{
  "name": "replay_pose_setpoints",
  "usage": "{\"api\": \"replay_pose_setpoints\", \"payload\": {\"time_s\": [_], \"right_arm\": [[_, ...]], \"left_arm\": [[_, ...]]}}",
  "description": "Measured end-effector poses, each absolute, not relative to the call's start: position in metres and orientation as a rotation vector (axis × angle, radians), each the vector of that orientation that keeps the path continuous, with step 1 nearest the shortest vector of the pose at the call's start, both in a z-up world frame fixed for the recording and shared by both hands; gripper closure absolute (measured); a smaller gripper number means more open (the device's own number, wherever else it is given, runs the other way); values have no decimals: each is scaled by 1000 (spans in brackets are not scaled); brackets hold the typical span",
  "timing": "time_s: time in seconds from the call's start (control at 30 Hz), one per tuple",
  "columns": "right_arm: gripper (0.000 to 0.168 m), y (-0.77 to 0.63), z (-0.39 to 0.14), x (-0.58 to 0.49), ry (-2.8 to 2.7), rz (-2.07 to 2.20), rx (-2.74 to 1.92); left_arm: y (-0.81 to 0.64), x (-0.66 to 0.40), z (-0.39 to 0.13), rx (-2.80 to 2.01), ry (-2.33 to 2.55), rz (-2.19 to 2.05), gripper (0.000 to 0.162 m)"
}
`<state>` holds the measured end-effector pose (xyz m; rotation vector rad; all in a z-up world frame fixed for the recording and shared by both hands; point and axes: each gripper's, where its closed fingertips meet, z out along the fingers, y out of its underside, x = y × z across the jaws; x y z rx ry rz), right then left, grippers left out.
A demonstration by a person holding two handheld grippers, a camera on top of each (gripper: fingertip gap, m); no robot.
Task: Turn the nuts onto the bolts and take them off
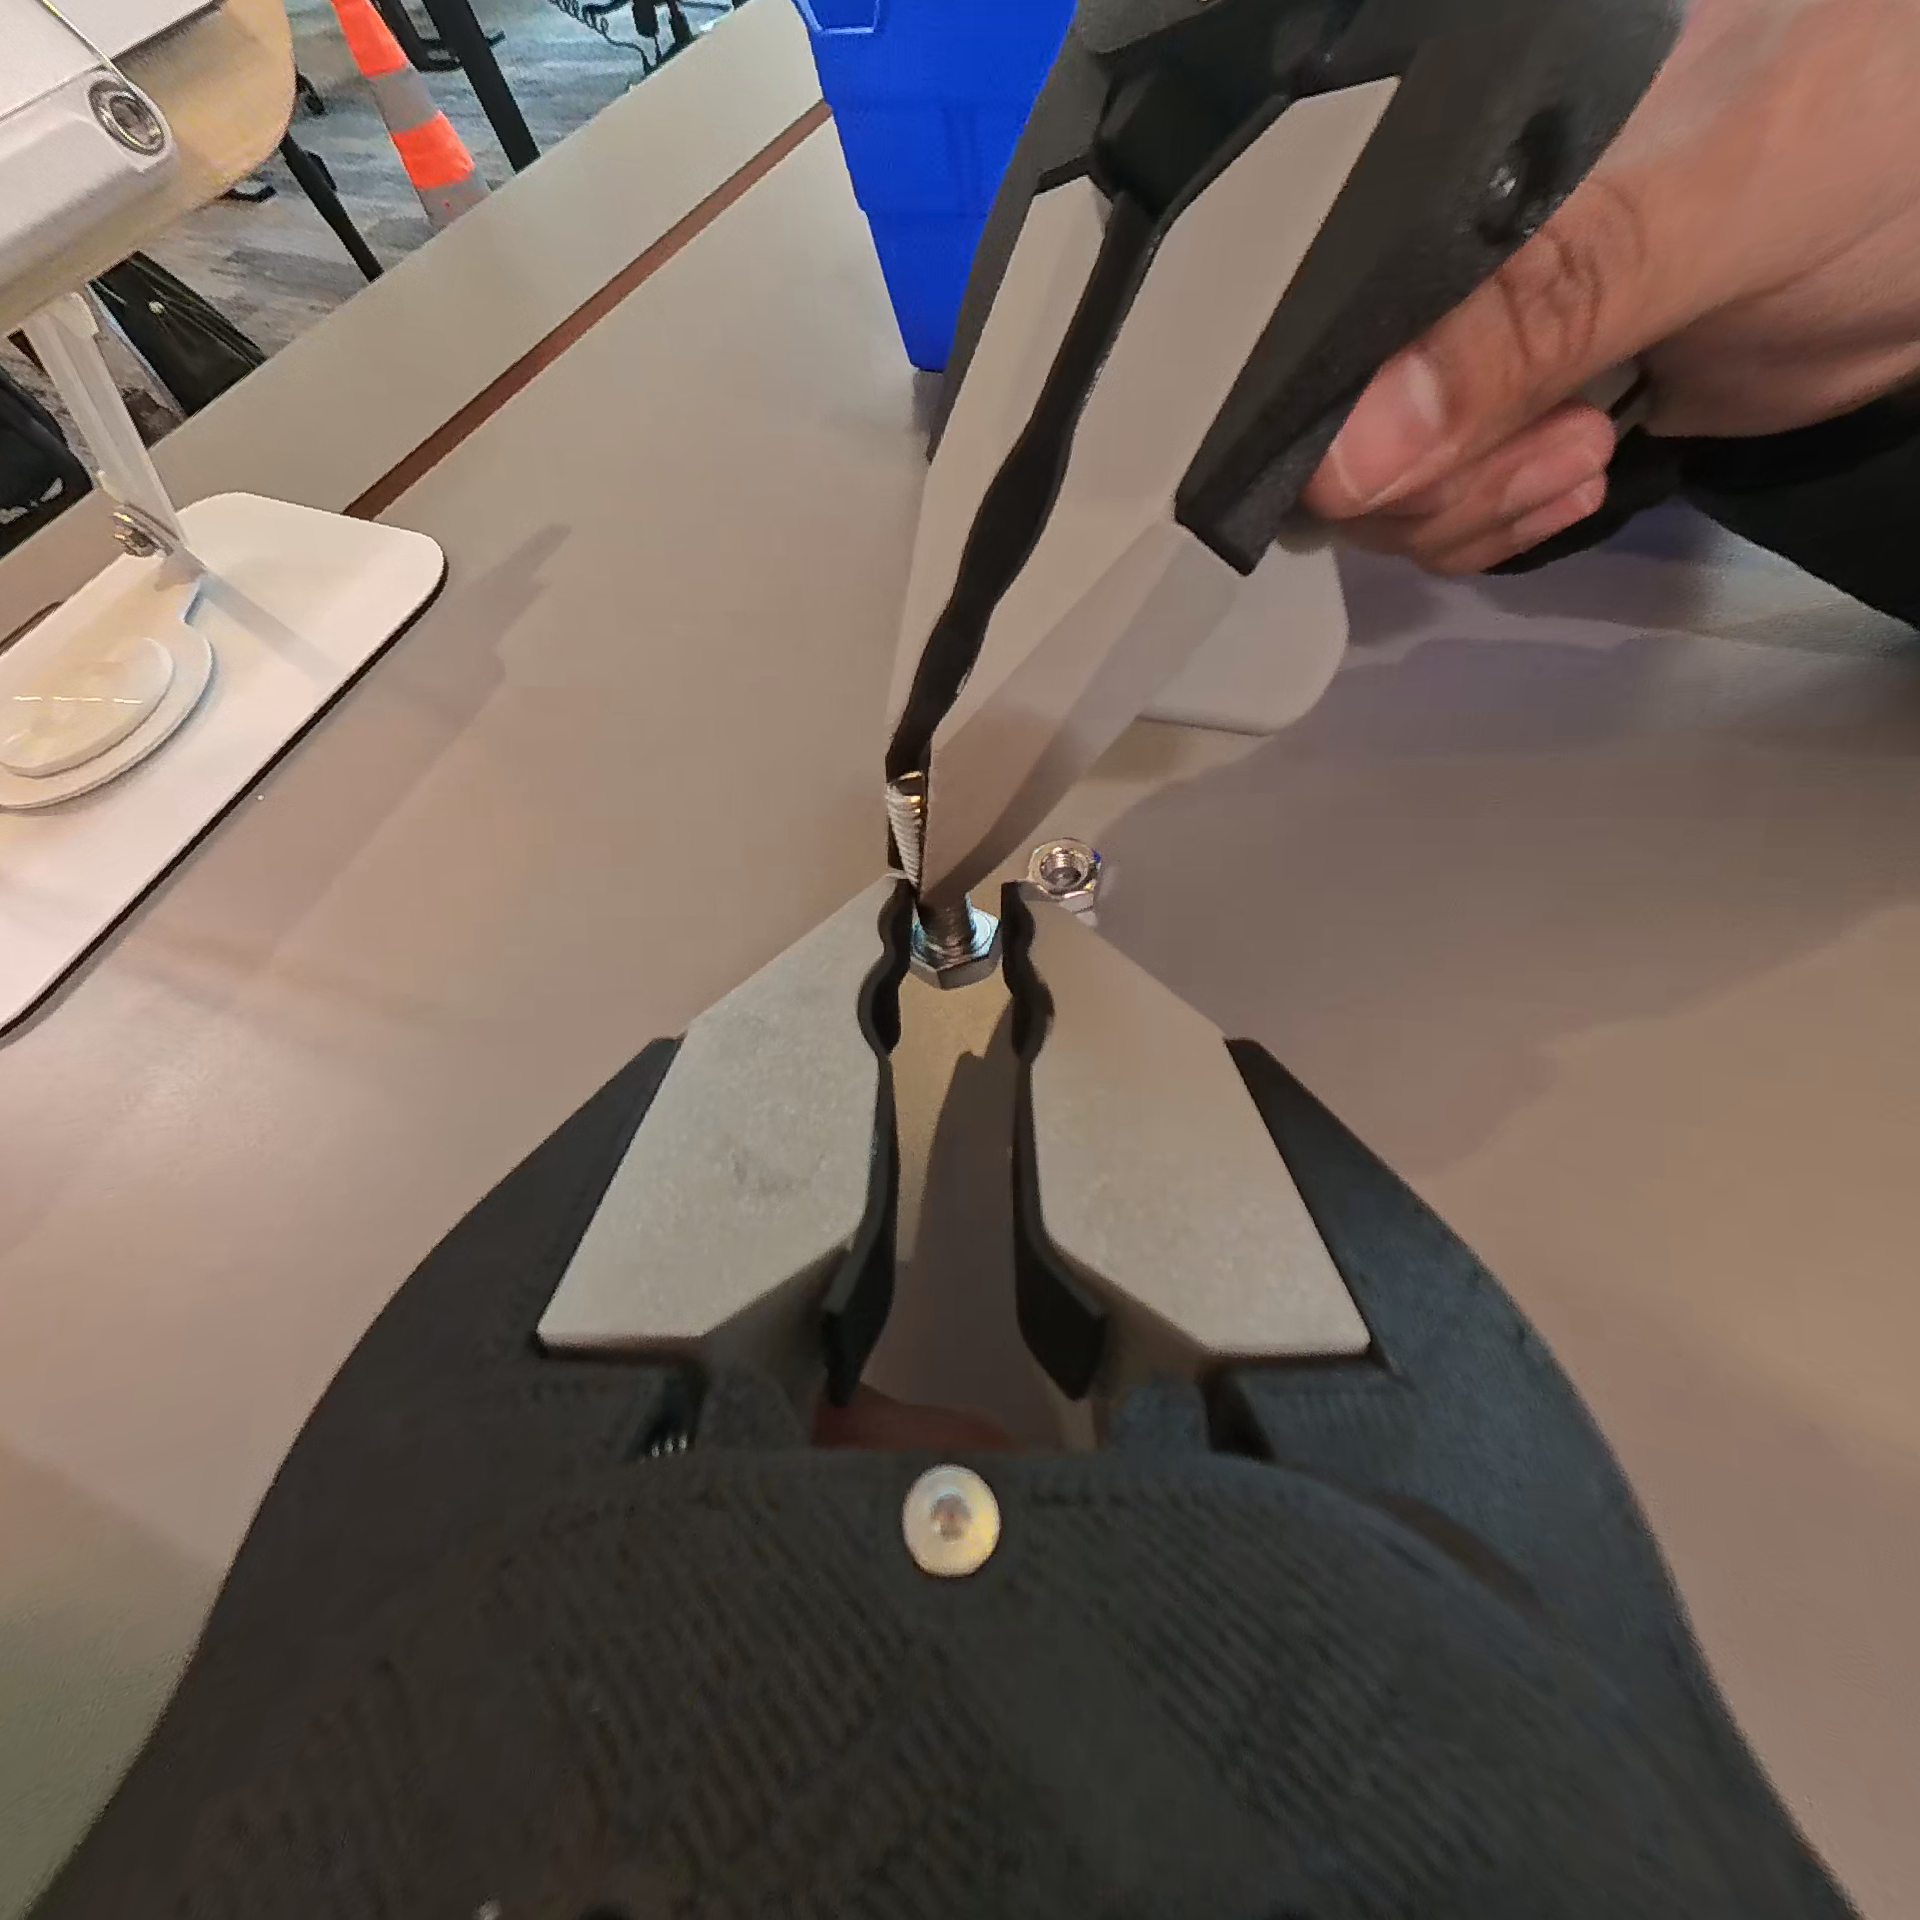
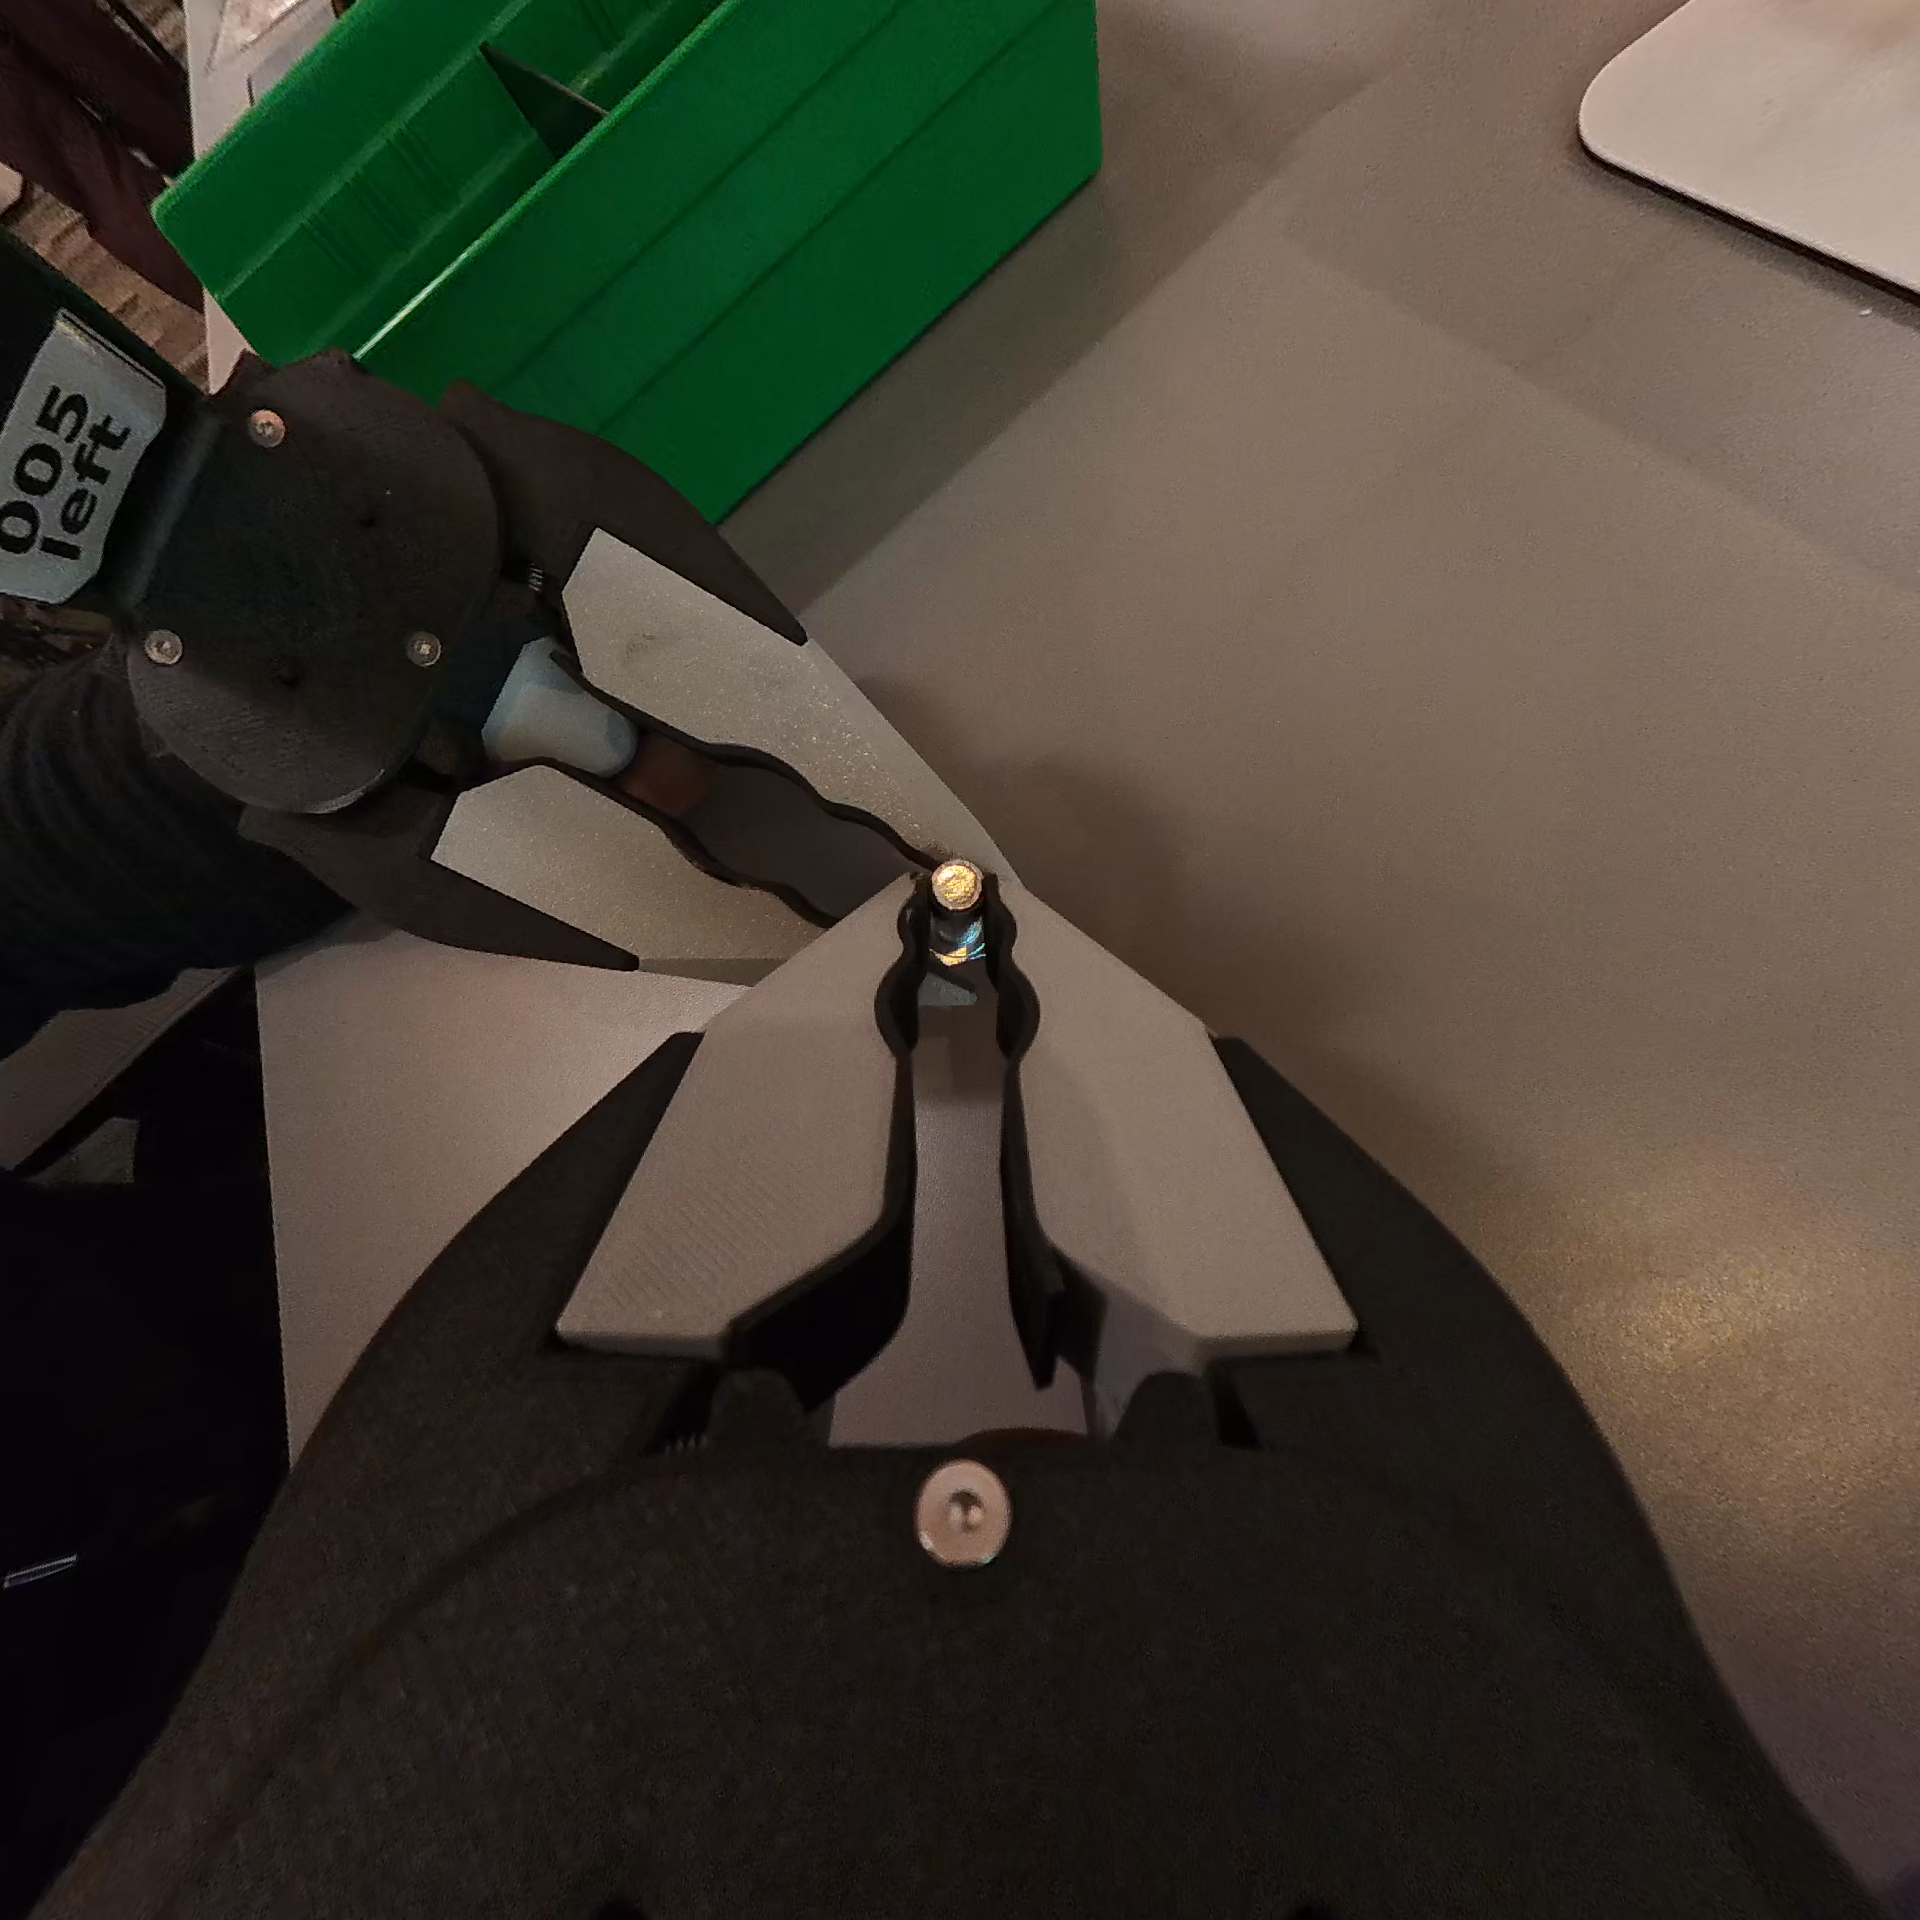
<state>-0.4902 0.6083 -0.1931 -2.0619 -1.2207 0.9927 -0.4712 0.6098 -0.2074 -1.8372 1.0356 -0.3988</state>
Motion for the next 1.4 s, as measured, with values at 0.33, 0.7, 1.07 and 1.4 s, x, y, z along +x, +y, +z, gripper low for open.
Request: {"api": "replay_pose_setpoints", "payload": {"time_s": [0.33, 0.7, 1.07, 1.4], "right_arm": [[161, 609, -192, -488, -1213, 1019, -2067], [161, 608, -194, -488, -1219, 1017, -2073], [146, 619, -185, -483, -1186, 960, -2025], [140, 617, -189, -458, -1288, 819, -2075]], "left_arm": [[610, -472, -206, -1840, 1022, -438, 149], [611, -472, -206, -1837, 1018, -431, 154], [611, -472, -203, -1857, 951, -595, 155], [620, -486, -190, -1842, 792, -809, 155]]}}
